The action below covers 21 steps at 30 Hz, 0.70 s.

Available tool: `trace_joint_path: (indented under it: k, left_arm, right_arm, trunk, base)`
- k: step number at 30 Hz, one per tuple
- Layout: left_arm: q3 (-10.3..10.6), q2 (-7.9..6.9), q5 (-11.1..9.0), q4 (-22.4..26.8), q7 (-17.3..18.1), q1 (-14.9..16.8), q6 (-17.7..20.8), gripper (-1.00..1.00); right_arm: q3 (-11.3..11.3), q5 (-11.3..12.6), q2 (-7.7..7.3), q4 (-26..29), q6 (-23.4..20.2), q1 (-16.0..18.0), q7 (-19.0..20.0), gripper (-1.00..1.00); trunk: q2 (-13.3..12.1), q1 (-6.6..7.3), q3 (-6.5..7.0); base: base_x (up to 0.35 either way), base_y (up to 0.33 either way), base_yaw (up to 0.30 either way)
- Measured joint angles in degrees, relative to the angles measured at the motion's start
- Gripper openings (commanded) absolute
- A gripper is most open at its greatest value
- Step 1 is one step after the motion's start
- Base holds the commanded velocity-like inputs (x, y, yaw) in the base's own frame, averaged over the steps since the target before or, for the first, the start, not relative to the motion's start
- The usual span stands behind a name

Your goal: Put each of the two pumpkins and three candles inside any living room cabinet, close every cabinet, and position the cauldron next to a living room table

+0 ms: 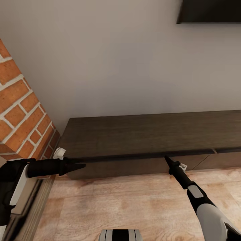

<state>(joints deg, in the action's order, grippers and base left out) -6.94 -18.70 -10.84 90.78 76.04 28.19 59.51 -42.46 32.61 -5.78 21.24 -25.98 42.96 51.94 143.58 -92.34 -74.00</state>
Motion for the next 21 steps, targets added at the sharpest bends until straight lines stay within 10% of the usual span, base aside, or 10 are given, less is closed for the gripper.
trace_joint_path:
  k: [21]
  left_arm:
    - [-0.01, 0.0, 0.0, 0.0, 0.0, 0.0, 0.0, 1.0]
  right_arm:
    - [-0.21, -0.09, -0.01, 0.06, 0.26, 0.01, -0.06, -1.0]
  trunk:
    - [0.0, -0.01, 0.0]
  base:
    - [-0.051, 0.0, 0.0]
